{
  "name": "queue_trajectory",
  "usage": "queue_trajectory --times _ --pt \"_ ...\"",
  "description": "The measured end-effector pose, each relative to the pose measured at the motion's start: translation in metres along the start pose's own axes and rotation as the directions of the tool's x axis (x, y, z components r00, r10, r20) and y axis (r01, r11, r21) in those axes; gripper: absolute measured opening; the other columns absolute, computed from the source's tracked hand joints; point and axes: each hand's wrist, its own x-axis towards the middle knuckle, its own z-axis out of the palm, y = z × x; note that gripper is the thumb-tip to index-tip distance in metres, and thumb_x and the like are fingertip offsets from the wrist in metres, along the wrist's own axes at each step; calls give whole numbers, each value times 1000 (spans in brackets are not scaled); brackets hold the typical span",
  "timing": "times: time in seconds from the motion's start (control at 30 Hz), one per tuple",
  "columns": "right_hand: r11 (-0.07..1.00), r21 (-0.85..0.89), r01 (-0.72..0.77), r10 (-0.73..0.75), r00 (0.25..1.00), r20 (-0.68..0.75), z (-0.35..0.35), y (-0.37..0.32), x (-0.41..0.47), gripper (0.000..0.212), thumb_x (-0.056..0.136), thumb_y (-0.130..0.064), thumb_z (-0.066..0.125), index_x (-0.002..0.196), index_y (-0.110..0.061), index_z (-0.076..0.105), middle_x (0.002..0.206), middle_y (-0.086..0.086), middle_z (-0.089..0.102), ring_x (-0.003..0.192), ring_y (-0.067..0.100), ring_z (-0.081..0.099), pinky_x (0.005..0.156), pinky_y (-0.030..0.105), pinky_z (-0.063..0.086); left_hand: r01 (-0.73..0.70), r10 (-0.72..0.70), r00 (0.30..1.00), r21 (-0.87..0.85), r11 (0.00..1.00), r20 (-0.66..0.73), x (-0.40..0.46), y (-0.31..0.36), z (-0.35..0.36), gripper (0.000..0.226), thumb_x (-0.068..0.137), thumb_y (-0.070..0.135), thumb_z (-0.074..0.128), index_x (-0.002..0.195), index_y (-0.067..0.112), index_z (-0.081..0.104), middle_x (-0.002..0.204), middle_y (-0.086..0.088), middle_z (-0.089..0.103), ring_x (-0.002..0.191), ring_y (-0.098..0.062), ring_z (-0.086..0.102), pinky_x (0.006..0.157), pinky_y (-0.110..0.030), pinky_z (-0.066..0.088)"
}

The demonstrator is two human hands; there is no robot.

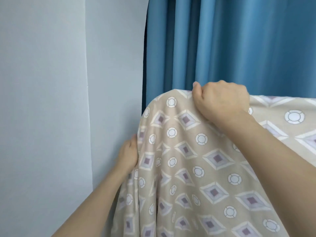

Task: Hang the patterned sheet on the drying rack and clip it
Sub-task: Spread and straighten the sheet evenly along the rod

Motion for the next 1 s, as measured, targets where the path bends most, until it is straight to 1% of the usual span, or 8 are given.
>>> queue_trajectory --times 0.1,0.2,0.33,0.5,0.6,0.73,0.87,1.0 --pt "999 -42 -20 19 1000 -24 3 0 2 59 100 -43 19 56 -15 48 56 3 41 56 28 42 52 29 23 118 -126 976 56 991 175 -19 -63 9 29 97 29 51 73 20 64 71 9 69 75 -11 63 73 -31 54" --pt "998 -64 -30 27 999 -43 8 -6 4 58 99 -42 20 57 -14 48 56 4 39 52 26 38 51 28 21 205 -187 978 -246 947 97 -21 -44 9 43 103 28 44 67 18 66 65 5 70 66 -13 65 69 -33 51" --pt "999 -41 -36 35 999 -33 7 -17 6 55 99 -39 20 60 -11 46 57 6 38 59 28 42 57 31 25 36 38 985 -417 908 167 -15 22 -6 52 98 62 23 105 41 70 109 16 71 109 -2 61 101 -29 41" --pt "993 -11 119 -118 975 -188 1 -36 0 43 99 -32 25 76 -7 50 76 10 52 70 29 44 63 35 28 -97 109 906 -50 994 409 -32 33 -37 27 88 33 51 108 30 67 107 12 71 104 -5 64 100 -34 47" --pt "949 -40 313 -312 908 -278 6 -76 -5 46 93 -36 27 92 -6 62 88 15 60 79 34 50 74 42 34 30 -137 761 176 984 634 -41 16 -51 42 78 17 62 118 28 63 115 6 69 109 -13 63 95 -34 51" --pt "815 -129 565 -580 790 -198 27 -127 -19 44 90 -39 41 78 -6 67 80 15 59 80 33 53 92 46 28 19 -447 646 571 820 619 -50 -4 -60 39 76 24 72 114 18 64 115 -5 66 103 -22 62 76 -33 53" --pt "703 -157 694 -710 698 -92 48 -149 -51 40 87 -33 47 71 -3 67 74 16 56 89 36 54 110 54 24 10 -391 680 526 851 620 -72 -39 -62 10 75 18 68 82 22 62 84 3 63 76 -16 60 60 -24 48" --pt "616 -99 781 -784 621 20 70 -166 -102 39 87 -31 44 68 -6 68 67 13 56 83 35 55 114 55 21 66 -281 807 395 916 519 -100 -74 -67 12 76 17 64 67 21 58 68 6 61 62 -10 58 52 -20 42"
